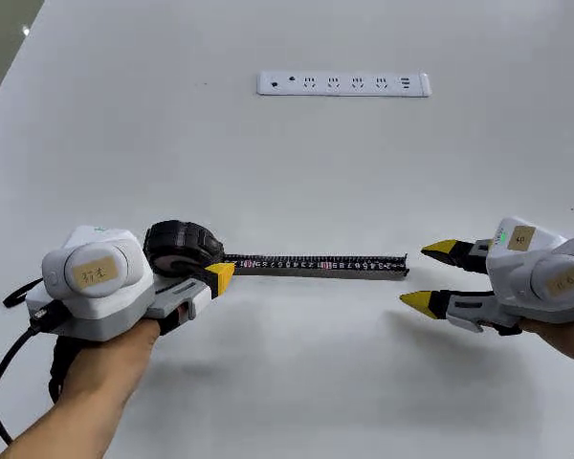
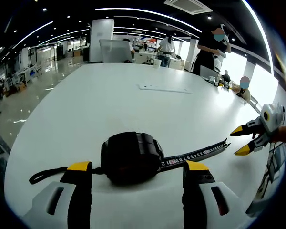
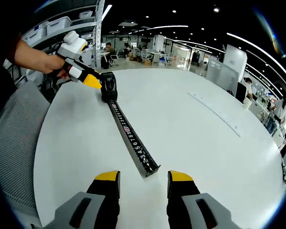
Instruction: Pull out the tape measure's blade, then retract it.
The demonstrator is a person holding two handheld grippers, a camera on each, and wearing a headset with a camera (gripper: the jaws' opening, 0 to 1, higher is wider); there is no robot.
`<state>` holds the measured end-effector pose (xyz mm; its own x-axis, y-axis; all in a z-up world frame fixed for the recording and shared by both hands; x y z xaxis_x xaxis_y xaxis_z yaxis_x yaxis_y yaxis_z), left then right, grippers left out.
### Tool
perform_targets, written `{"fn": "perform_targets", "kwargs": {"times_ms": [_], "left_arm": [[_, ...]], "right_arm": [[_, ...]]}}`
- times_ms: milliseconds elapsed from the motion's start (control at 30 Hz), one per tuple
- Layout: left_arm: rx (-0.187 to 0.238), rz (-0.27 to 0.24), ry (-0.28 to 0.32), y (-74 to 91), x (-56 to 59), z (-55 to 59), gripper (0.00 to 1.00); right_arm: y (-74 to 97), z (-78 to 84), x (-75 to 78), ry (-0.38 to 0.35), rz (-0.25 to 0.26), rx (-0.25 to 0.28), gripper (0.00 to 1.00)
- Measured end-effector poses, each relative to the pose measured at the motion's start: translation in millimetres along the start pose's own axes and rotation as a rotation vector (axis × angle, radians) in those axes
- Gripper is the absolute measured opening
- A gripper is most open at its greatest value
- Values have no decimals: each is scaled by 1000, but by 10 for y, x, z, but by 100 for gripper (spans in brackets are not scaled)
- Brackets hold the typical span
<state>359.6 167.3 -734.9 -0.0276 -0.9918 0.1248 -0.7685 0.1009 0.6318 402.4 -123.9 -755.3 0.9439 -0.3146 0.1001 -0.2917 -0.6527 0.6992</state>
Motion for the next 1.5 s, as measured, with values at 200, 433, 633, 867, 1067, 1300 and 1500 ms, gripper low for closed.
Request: {"fn": "perform_targets", "kwargs": {"times_ms": [200,433,633,867,1067,1300,1500], "left_arm": [[-5,-11,6,-18,-23,-30,71],[-19,-18,25,-64,-30,-47,68],[-28,-17,19,-107,-25,-89,67],[-46,-7,11,-145,-51,-103,65],[-59,-7,3,-185,-70,-101,64],[-72,-6,8,-236,-63,-104,63],[-79,-15,12,-274,-64,-85,62]], "right_arm": [[-55,11,90,53,-35,-21,32],[-97,-14,126,104,-85,-55,27],[-133,-22,145,146,-132,-85,23],[-196,-9,129,193,-210,-125,19],[-252,-23,133,219,-262,-151,14],[-294,-12,119,223,-315,-180,12],[-317,18,112,211,-328,-202,12]]}}
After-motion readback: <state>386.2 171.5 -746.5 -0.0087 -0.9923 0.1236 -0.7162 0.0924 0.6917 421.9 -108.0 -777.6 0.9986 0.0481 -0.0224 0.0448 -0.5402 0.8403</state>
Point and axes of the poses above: the centre of the closed fingertips' face, and the gripper's own axes: y roughly backward along the fingers, x roughly to its right, z roughly out of its underside, the point moved 3 cm from there along y, roughly backward along the fingers, and after that the axes turned 1 degree about y, right-handed, at the moved point
